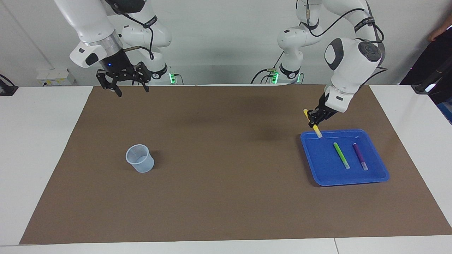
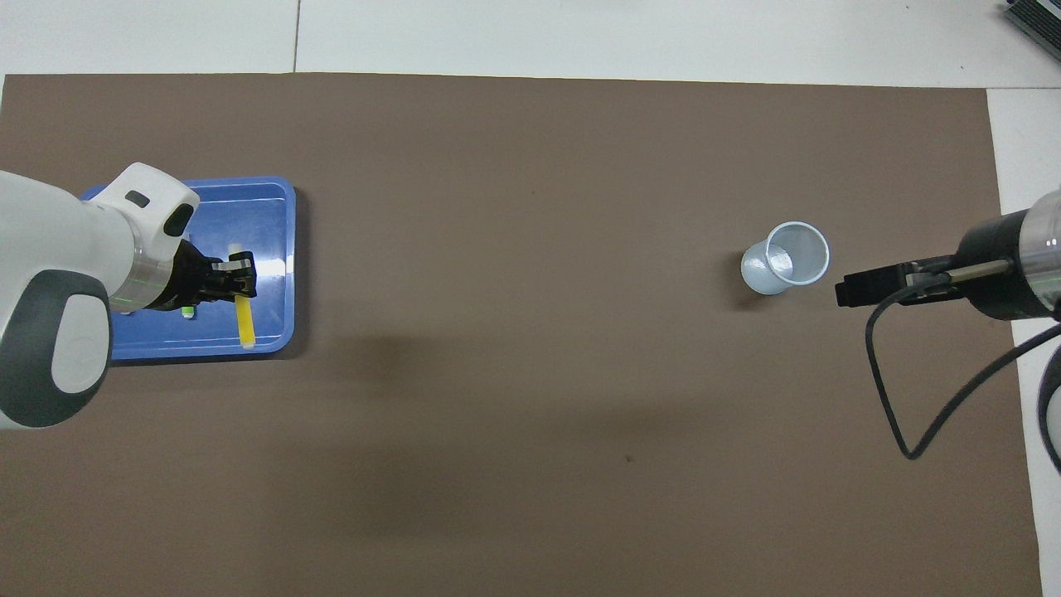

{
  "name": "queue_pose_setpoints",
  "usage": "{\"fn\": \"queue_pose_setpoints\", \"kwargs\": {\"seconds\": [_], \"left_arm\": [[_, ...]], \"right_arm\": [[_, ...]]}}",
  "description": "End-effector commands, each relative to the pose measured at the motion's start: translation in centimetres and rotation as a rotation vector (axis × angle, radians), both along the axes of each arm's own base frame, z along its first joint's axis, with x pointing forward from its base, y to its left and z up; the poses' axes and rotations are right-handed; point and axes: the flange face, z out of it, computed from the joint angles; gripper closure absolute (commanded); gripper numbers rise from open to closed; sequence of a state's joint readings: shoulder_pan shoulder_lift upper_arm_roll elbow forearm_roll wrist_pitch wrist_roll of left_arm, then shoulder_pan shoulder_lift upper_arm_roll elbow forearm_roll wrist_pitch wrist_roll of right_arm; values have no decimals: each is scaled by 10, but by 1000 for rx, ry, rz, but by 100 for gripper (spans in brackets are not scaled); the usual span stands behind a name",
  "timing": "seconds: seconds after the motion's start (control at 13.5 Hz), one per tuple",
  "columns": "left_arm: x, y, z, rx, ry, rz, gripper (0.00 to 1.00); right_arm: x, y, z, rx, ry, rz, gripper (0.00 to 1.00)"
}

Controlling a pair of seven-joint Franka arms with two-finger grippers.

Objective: Right arm passes pens to left for tray arrangement
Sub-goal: 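Lower the yellow pen into the blue tray with the left gripper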

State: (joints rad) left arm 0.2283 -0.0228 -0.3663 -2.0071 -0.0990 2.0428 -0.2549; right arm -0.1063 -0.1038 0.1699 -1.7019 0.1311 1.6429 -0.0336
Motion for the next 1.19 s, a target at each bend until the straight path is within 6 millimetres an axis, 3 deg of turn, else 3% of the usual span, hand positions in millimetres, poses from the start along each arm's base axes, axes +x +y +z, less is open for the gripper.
{"fn": "queue_pose_setpoints", "kwargs": {"seconds": [0.0,0.37,0.44,0.52,0.59,0.74,0.89,1.11], "left_arm": [[10,10,-24,59,-52,-147,100],[33,25,-65,105,-119,-286,100],[41,34,-85,92,-124,-274,100],[49,58,-102,84,-128,-239,100],[53,65,-114,96,-132,-246,100],[54,65,-124,110,-122,-262,100],[54,66,-146,86,-83,-176,100],[47,42,-157,75,-43,-87,100]], "right_arm": [[-7,-6,-2,-22,12,16,0],[-8,-16,-2,-26,24,-7,0],[-8,-17,-2,-26,24,-10,0],[-7,-17,-1,-25,21,-9,0],[-8,-17,-1,-27,19,-10,0],[-9,-16,1,-28,21,-7,0],[-11,-16,3,-30,19,-8,0],[-15,-19,1,-32,41,-14,0]]}}
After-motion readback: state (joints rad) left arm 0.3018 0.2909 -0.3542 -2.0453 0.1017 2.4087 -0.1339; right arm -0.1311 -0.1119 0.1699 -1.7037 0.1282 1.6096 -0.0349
